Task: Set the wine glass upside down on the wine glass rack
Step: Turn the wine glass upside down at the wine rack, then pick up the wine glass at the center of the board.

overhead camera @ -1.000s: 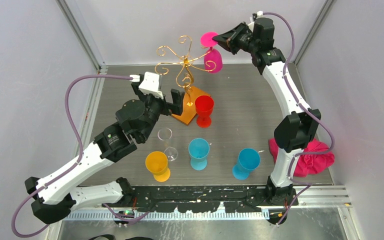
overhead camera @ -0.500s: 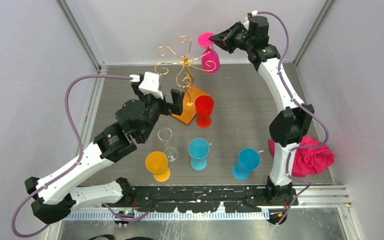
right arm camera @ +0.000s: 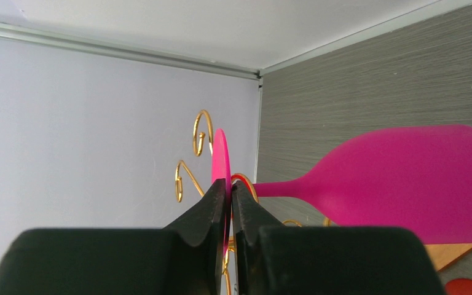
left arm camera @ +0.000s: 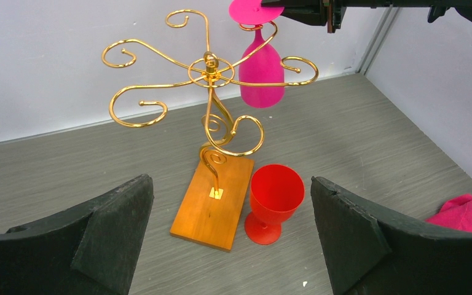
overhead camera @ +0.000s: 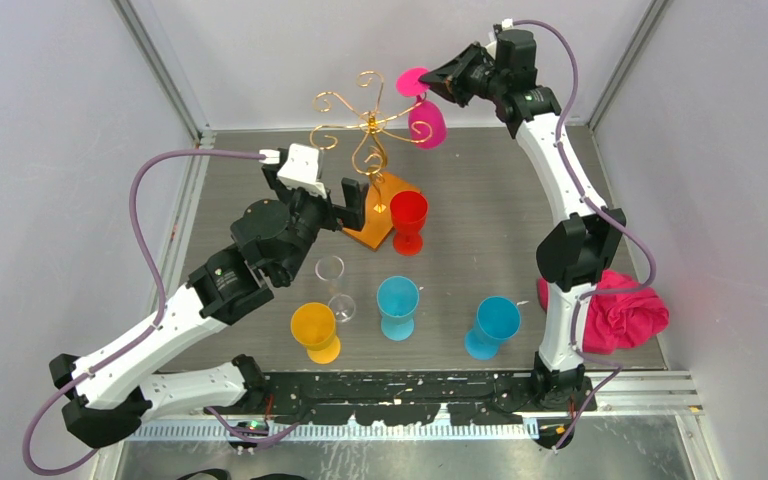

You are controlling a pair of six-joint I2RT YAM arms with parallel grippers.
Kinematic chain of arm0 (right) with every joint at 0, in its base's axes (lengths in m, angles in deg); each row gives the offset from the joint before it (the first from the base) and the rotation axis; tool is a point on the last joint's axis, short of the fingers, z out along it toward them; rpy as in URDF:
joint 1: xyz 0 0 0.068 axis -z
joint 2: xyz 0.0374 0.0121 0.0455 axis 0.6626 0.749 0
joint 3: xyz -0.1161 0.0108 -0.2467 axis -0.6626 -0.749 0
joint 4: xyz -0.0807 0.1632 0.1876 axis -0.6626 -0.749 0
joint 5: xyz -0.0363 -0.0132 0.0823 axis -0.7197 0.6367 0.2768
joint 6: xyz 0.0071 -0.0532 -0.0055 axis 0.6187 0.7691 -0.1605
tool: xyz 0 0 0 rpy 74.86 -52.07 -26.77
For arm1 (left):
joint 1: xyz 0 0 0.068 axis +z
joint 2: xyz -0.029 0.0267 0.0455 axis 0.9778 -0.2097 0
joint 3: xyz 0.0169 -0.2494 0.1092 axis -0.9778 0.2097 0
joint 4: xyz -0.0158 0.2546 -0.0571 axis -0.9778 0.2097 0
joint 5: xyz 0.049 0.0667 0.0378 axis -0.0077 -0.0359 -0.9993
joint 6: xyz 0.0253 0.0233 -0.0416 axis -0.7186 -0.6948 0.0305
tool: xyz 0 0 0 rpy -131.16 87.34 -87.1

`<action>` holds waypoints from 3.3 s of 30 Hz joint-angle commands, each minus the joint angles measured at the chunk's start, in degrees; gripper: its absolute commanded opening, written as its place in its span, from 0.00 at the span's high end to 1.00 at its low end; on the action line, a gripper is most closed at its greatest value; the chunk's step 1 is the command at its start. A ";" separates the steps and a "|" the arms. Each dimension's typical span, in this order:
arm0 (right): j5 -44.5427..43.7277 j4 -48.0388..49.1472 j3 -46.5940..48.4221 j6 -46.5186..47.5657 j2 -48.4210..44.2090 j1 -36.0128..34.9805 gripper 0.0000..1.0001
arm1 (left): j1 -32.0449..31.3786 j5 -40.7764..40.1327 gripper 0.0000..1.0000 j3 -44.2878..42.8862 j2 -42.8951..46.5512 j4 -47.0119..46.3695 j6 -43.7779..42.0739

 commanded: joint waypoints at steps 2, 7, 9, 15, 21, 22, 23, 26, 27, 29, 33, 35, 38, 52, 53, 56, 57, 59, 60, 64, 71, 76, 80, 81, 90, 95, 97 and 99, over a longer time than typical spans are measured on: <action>-0.91 -0.33 3.34 2.58 0.18 -0.18 0.82 | -0.35 -1.27 0.00 -0.33 1.54 -2.92 -0.86; -1.49 -1.09 3.53 3.67 -0.02 -0.22 0.75 | -0.34 -1.27 0.00 -0.26 1.52 -2.83 -0.68; -1.78 -1.33 3.56 3.98 -0.13 -0.15 0.73 | -0.35 -1.27 0.00 -0.24 1.48 -2.83 -0.64; -2.12 -1.86 3.65 4.77 -0.18 -0.15 0.67 | -0.35 -1.27 0.00 -0.24 1.47 -2.68 -0.50; -2.45 -1.66 2.84 5.14 -0.58 -0.17 0.59 | -0.35 -1.44 0.00 -0.24 1.38 -2.52 -0.42; -2.45 -1.57 2.70 5.14 -0.60 -0.18 0.58 | -0.35 -1.45 0.00 -0.24 1.38 -2.44 -0.34; -2.43 -1.46 2.54 5.16 -0.66 -0.18 0.58 | -0.35 -1.45 0.00 -0.24 1.34 -2.45 -0.33; -2.77 -1.25 2.17 5.21 -0.98 -0.12 0.56 | -0.35 -1.69 0.00 -0.20 1.47 -2.41 -0.33; -2.94 -1.23 2.10 5.25 -1.06 -0.12 0.56 | -0.35 -1.71 0.00 -0.18 1.51 -2.39 -0.25; -3.41 -1.29 1.80 5.51 -1.37 -0.07 0.56 | -0.34 -1.79 0.00 -0.22 1.56 -2.31 -0.24; -4.03 -1.00 0.73 5.96 -2.29 0.01 0.54 | -0.35 -1.89 0.00 -0.32 1.73 -2.07 -0.24; -4.28 -1.11 0.49 6.13 -2.79 -0.01 0.54 | -0.35 -1.89 0.00 -0.48 1.73 -1.64 -0.15; -5.03 -1.61 0.18 6.62 -3.82 0.08 0.54 | -0.35 -2.13 0.00 -0.60 1.69 -0.97 -0.06; -9.22 -1.58 -7.42 9.09 -13.09 1.21 0.48 | -0.35 -0.58 0.00 -2.65 2.17 6.11 2.43; -9.77 -1.81 -8.03 9.38 -13.80 1.25 0.48 | -0.35 -0.31 0.00 -2.95 2.17 6.84 2.55; -11.99 -2.55 -10.69 10.72 -16.94 1.34 0.47 | -0.35 1.14 0.00 -4.25 1.88 10.03 3.04; -12.57 -2.71 -12.00 11.31 -18.38 1.34 0.47 | -0.35 1.71 0.00 -4.52 1.79 11.19 3.23; -14.79 -3.10 -15.75 12.27 -21.79 1.34 0.47 | -0.34 2.77 0.00 -5.05 1.65 13.48 3.88; -15.93 -3.35 -17.84 12.82 -23.64 1.32 0.47 | -0.35 3.22 0.00 -5.07 1.72 13.92 4.22; -19.83 -4.58 -27.34 15.05 -31.88 1.31 0.47 | -0.35 4.15 0.00 -4.29 2.93 15.37 5.11; -23.36 -9.98 -38.92 19.13 -41.30 -1.61 0.48 | -0.39 4.98 0.00 -3.00 4.13 16.12 6.20; -32.28 -15.04 -41.56 23.25 -41.03 -10.31 0.48 | -0.44 5.49 0.00 -3.05 3.41 16.71 6.53; -35.03 -15.31 -43.72 23.34 -39.06 -14.47 0.49 | -0.44 5.24 0.00 -2.97 3.94 16.77 6.53; -35.30 -15.03 -44.31 23.18 -38.66 -14.88 0.49 | -0.44 5.23 0.00 -2.91 4.12 16.90 6.53; -37.06 -12.69 -47.48 22.60 -34.77 -17.30 0.50 | -0.43 5.94 0.00 -2.53 5.07 16.86 6.88; -37.72 -10.93 -48.03 21.95 -32.24 -18.73 0.50 | -0.44 6.24 0.00 -2.37 5.40 16.80 7.05; -37.82 -10.15 -48.12 21.71 -31.34 -19.08 0.50 | -0.44 6.36 0.00 -2.19 5.64 16.84 7.14; -38.11 -9.72 -47.96 21.55 -30.30 -19.47 0.50 | -0.44 6.41 0.00 -2.02 5.97 16.93 7.22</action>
